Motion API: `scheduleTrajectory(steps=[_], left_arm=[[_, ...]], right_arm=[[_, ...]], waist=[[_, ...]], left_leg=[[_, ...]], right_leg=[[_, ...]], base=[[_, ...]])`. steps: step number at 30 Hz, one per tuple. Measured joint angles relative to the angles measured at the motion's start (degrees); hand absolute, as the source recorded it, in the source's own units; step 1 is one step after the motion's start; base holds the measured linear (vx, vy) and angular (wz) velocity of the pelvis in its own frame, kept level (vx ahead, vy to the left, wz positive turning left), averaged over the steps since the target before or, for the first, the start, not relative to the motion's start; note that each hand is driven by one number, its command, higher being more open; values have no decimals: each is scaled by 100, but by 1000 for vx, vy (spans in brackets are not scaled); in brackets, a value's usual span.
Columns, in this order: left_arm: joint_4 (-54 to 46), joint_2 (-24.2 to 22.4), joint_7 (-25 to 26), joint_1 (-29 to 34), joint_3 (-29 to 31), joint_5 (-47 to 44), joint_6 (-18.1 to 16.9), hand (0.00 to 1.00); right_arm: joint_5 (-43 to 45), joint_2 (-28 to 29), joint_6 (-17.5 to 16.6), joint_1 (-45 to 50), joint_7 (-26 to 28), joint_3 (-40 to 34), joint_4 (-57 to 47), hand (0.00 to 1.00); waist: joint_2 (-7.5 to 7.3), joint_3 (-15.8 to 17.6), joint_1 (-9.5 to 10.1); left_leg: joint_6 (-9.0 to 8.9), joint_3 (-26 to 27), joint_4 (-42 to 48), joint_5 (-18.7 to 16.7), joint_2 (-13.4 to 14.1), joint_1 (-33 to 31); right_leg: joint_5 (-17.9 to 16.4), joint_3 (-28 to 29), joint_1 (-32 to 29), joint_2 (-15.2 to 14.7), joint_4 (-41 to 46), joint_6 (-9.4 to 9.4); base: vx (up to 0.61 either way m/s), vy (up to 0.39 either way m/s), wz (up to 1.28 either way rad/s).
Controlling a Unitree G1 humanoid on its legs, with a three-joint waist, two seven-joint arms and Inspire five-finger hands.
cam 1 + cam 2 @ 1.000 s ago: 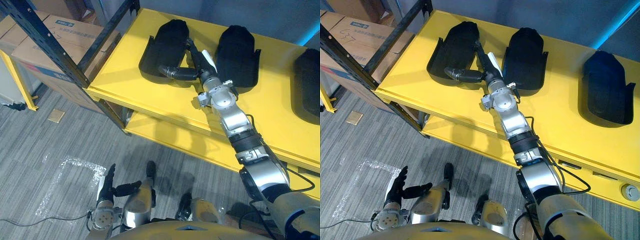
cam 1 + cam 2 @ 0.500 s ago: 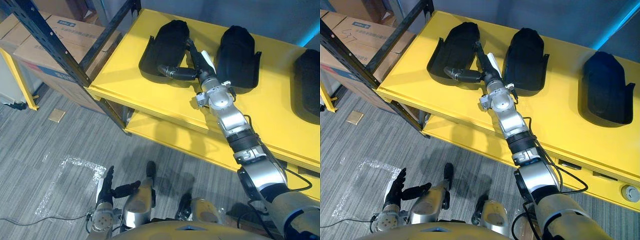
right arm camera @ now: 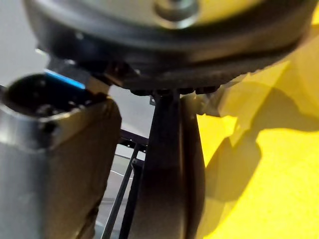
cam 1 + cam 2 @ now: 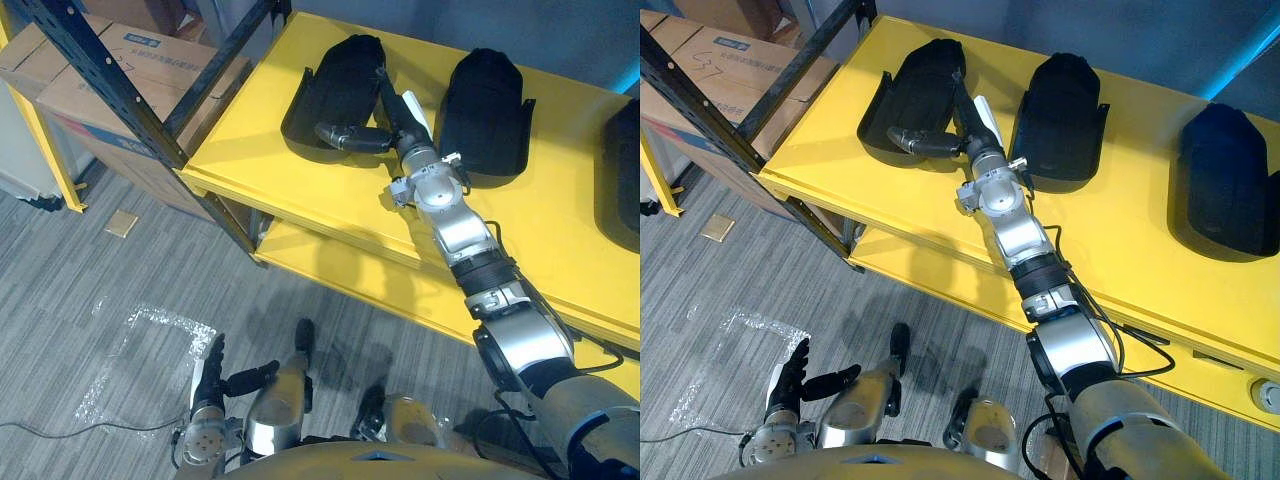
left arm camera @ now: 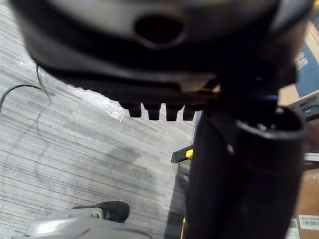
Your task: Walk over and take three plastic housings, then place them on the shelf
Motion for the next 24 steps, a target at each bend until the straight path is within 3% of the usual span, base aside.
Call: scheduleTrajectory(steps=[21, 22, 24], left_arm=[[-109, -97, -12, 0, -69, -195, 17, 100], [-101, -97, -33, 0, -79, -175, -33, 100], [-86, -97, -35, 1, -80, -170, -33, 100]], right_arm=[[15, 3, 0, -398, -174, 4, 128, 100], [40, 34, -178, -488, -648, -1, 127, 100], [40, 33, -250, -532, -738, -20, 127, 100]], waist=[[223, 145, 107], [222, 144, 113], [222, 144, 102]], left_leg=[[-40, -138, 1, 37, -5, -96], [-62, -22, 1, 22, 51, -73], [-64, 19, 0, 17, 51, -36]], right_leg=[[-134, -128, -83, -21, 148, -53], [-77, -25, -72, 48, 27, -42], [-70, 18, -45, 50, -3, -37]], base=[[18, -38, 2], [48, -49, -24], [46, -34, -18]])
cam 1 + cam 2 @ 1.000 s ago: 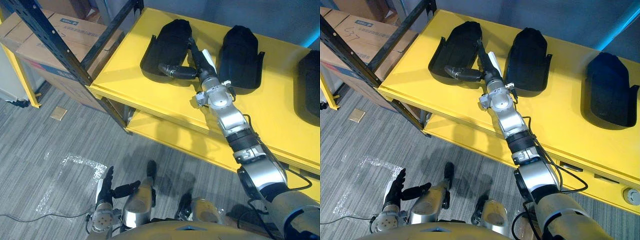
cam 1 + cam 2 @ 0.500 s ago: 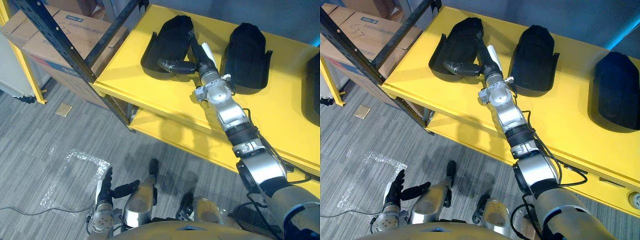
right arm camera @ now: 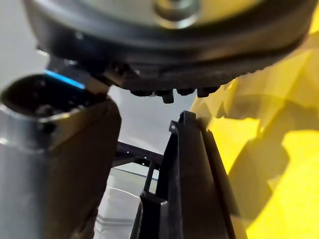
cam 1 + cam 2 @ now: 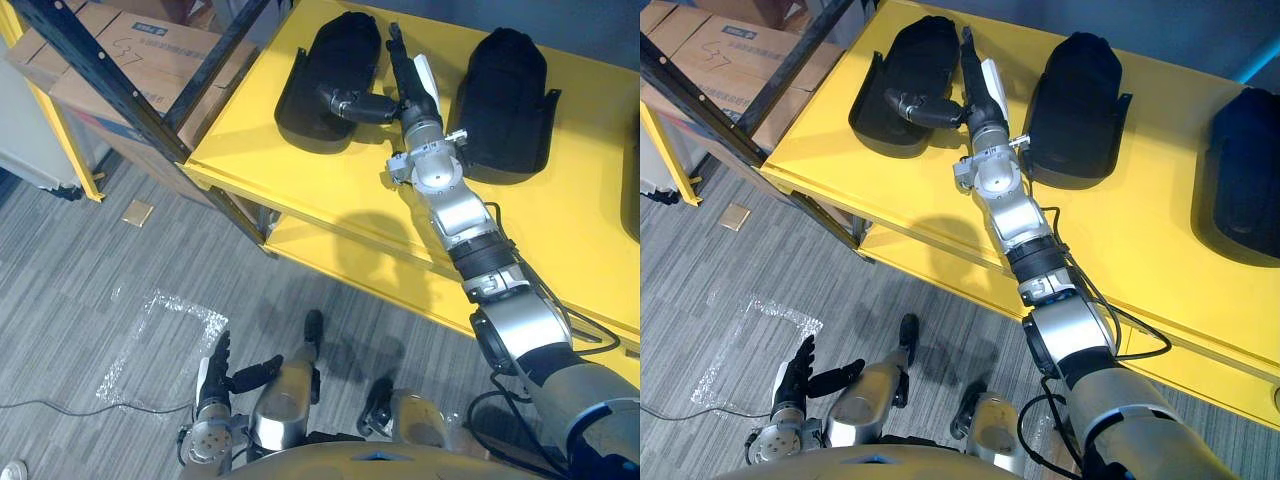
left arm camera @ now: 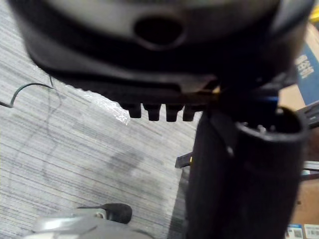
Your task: Walk over and take three plastic housings, then place them on the shelf
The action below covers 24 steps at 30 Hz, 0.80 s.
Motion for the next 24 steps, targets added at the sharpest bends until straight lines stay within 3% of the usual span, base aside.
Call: scheduleTrajectory(steps=[3, 5, 8, 9, 11, 17, 19, 24], left_arm=[[25, 4, 1, -2, 0, 2, -13, 100], [175, 3, 9, -1, 26, 19, -48, 100], [283, 0, -6, 2, 136, 278, -63, 100], [324, 51, -51, 1, 147, 435, -62, 100], [328, 124, -145, -4, 149, 503, -61, 100], [531, 125, -209, -9, 163, 677, -63, 100], [598, 113, -222, -12, 204, 674, -60, 100], [720, 103, -222, -15, 228, 651, -49, 100]], right_arm=[[9, 12, -1, 6, -8, -87, -131, 100], [193, 11, -47, 143, 20, -169, -1029, 100], [226, -52, -731, 436, 414, -211, -2208, 100], [260, -61, -929, 448, 645, -213, -2440, 100], [458, -98, -1029, 489, 941, -195, -2536, 100], [1024, -190, -841, 1088, 2020, 514, -2537, 100], [1278, -189, -600, 1403, 2529, 1043, -2576, 100], [1606, -127, -16, 1928, 3228, 1903, -2803, 100]], waist=[[-8, -4, -65], [-31, -16, -93], [-170, -148, -192], [-254, -214, -315], [-353, -290, -391], [-375, -550, -452], [-387, -592, -453], [-411, -746, -427]], left_leg=[[-13, 19, -13, -51, 56, 102], [-59, 174, -36, -176, 190, 255], [-57, 421, -29, -250, 226, 360], [-54, 441, -13, -248, 220, 370], [-53, 491, -11, -247, 216, 465], [-69, 603, -22, -261, 315, 465], [-73, 592, -36, -295, 355, 456], [-65, 582, -37, -341, 389, 401]], right_leg=[[85, 7, 166, 90, -219, 11], [339, 151, 429, 302, -765, -2], [524, 371, 599, 363, -1098, 23], [577, 427, 622, 363, -1192, 39], [658, 518, 742, 365, -1352, 48], [830, 649, 769, 476, -1572, 9], [858, 652, 759, 541, -1576, -10], [885, 646, 700, 562, -1653, 18]], base=[[28, -24, -9], [10, -15, -38], [108, -9, -48], [112, -12, -30], [62, -19, -27], [-30, -17, -12], [-104, -8, 0], [-65, 5, 1]])
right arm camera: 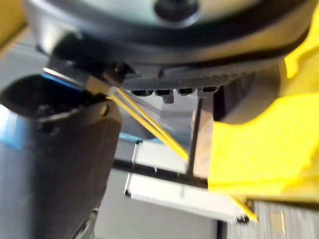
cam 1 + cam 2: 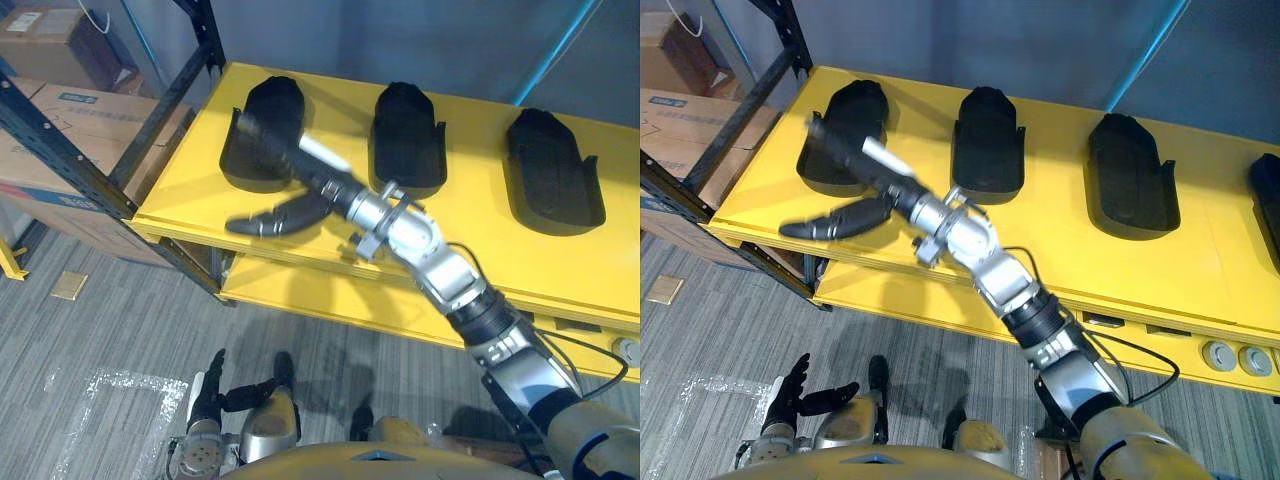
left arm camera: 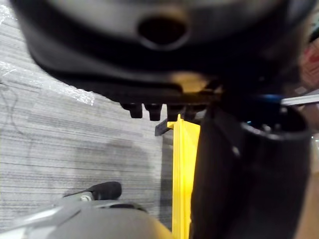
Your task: Walk over and take three plastic housings, then place them on the shelf
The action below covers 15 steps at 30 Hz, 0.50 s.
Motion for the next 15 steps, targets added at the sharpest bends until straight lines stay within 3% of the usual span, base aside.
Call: scheduleTrajectory(steps=[4, 15], left_arm=[[48, -8, 9, -1, 60, -19, 6, 100], [116, -98, 285, -3, 178, -271, 18, 100]], right_arm=[[238, 130, 222, 138, 35, 175, -191, 100], [155, 156, 312, 320, -100, 268, -695, 100]], waist=[[-40, -116, 13], [-44, -116, 26]], left_leg=[[34, -4, 2, 81, -7, -168], [60, -77, 20, 134, -50, -342]], right_leg=[[56, 0, -139, -3, -1, 4], [73, -32, -327, -8, 129, -16]], base=[[-8, 5, 0], [1, -3, 1]])
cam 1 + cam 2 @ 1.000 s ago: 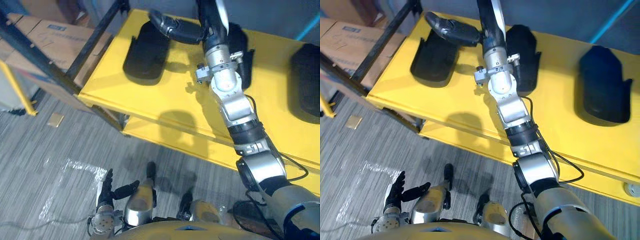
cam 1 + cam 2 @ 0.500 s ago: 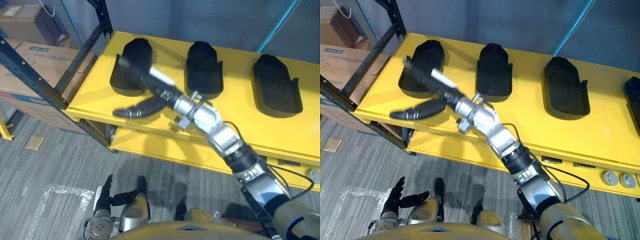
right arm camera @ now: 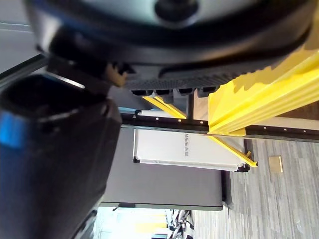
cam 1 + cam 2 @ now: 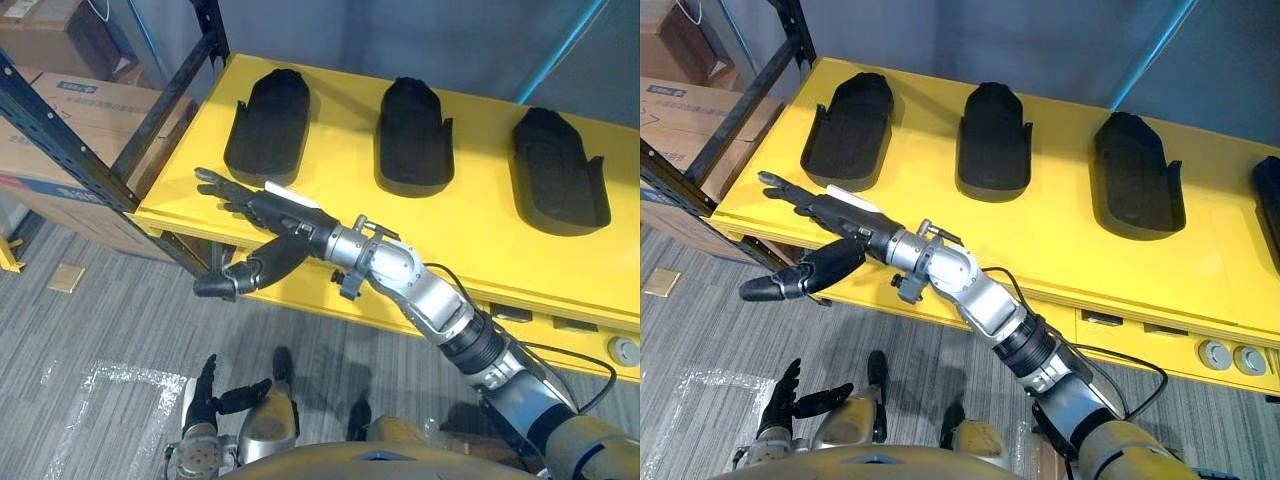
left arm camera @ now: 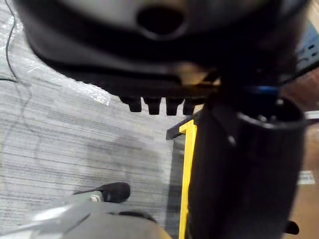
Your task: Walk over and take three plastic housings, then place them on the shelf
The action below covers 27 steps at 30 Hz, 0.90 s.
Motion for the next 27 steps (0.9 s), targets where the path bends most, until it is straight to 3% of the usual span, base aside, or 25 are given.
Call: scheduleTrajectory(steps=[8, 13, 27], left_arm=[[0, -20, 100, 4, 2, -167, 2, 100], [-7, -30, 174, 7, 2, -174, 2, 100], [-248, -74, 185, 7, -27, -207, 73, 100]], right_arm=[[-258, 147, 107, -1, -556, 6, 2, 100], [-694, 464, -75, -21, -1038, -63, 366, 100], [-942, 732, -127, -523, -1629, -512, 1430, 100]], waist=[[-2, 10, 90], [1, 16, 122], [93, 233, 257]], left_leg=[[-33, -170, -13, 28, 2, -16], [-43, -310, -14, 55, -2, -83], [-75, -533, 5, 135, -48, -177]], right_leg=[[-130, -163, -43, -8, 223, -57], [-254, -291, -139, -22, 379, -48], [-461, -514, -230, -125, 740, -82]], base=[[-30, -12, 10], [-32, -21, 12], [17, -30, 9]])
